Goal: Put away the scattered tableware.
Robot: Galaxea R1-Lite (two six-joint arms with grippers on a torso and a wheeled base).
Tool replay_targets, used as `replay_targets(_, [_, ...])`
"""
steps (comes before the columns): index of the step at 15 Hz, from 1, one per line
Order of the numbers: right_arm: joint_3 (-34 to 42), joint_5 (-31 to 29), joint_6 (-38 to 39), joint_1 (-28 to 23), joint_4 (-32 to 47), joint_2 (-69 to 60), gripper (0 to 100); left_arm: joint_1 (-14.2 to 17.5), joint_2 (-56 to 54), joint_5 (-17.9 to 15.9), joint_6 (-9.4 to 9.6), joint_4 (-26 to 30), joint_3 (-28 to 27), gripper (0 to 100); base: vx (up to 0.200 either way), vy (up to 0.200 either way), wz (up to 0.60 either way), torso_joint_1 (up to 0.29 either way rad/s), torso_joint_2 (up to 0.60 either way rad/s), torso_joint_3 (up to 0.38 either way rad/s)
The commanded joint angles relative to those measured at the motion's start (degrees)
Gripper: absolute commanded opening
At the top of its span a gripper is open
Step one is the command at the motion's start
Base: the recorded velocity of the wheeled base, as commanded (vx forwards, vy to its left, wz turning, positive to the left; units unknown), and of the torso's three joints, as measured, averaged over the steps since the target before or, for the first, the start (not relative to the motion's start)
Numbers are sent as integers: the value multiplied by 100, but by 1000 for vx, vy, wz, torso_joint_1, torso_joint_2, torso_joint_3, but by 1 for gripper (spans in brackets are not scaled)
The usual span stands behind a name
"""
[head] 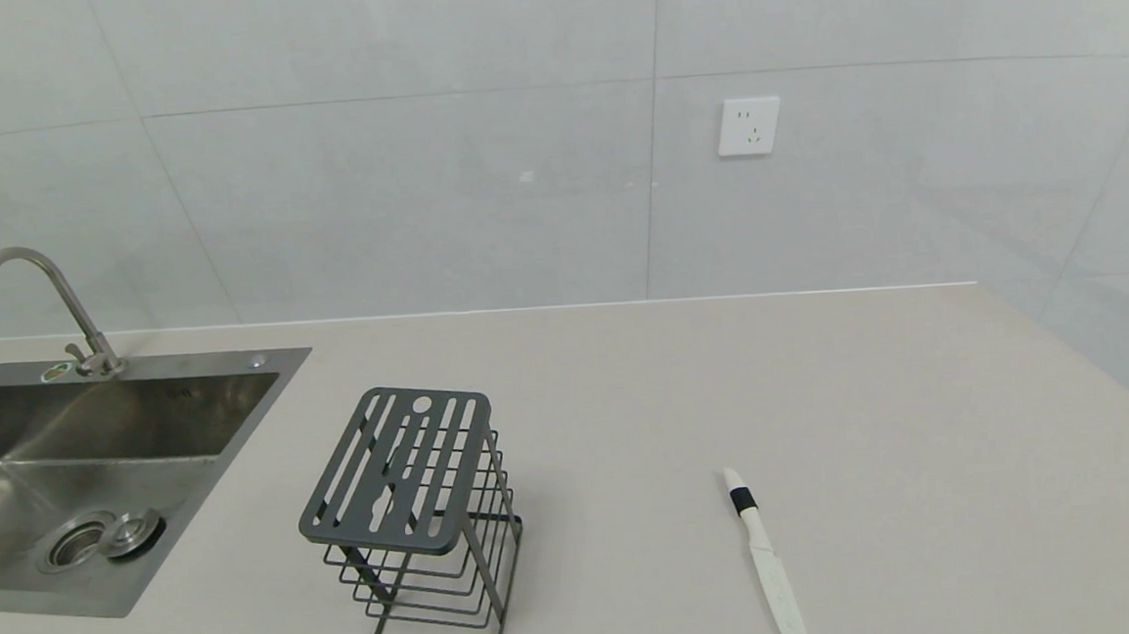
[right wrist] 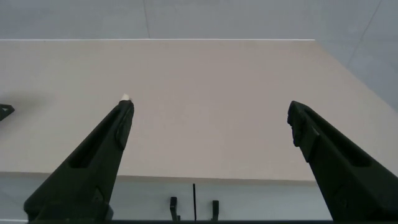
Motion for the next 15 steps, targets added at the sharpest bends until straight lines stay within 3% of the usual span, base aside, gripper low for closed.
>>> replay_targets(1, [1, 28, -11, 1, 6, -9, 100, 0, 7, 7, -3, -2, 0, 100, 0, 0, 0, 0, 0, 0])
replay_targets(2, [1, 28, -11, 1, 6, -9, 100, 0, 7, 7, 6, 7, 0, 100, 0, 0, 0, 0, 0, 0])
replay_targets(4, [-25, 98, -186, -7, -1884, 0, 100, 0, 7, -1, 24, 7, 0, 100, 0, 0, 0, 0, 0, 0])
replay_targets(5, [-166, 344, -336, 1, -1857, 9, 100, 0, 7, -1, 50, 7, 0, 100, 0, 0, 0, 0, 0, 0])
replay_targets(9, [-1045, 1109, -336, 160, -557, 536, 100, 0, 7, -1, 41, 7, 0, 100, 0, 0, 0, 0, 0, 0])
replay_targets(12, [-1133, 1715, -134, 204, -346, 1503, 100, 0, 7, -1, 41, 7, 0, 100, 0, 0, 0, 0, 0, 0])
replay_targets(15, [-1168, 1909, 113, 634, -372, 2786, 100, 0, 7, -1, 41, 7, 0, 100, 0, 0, 0, 0, 0, 0])
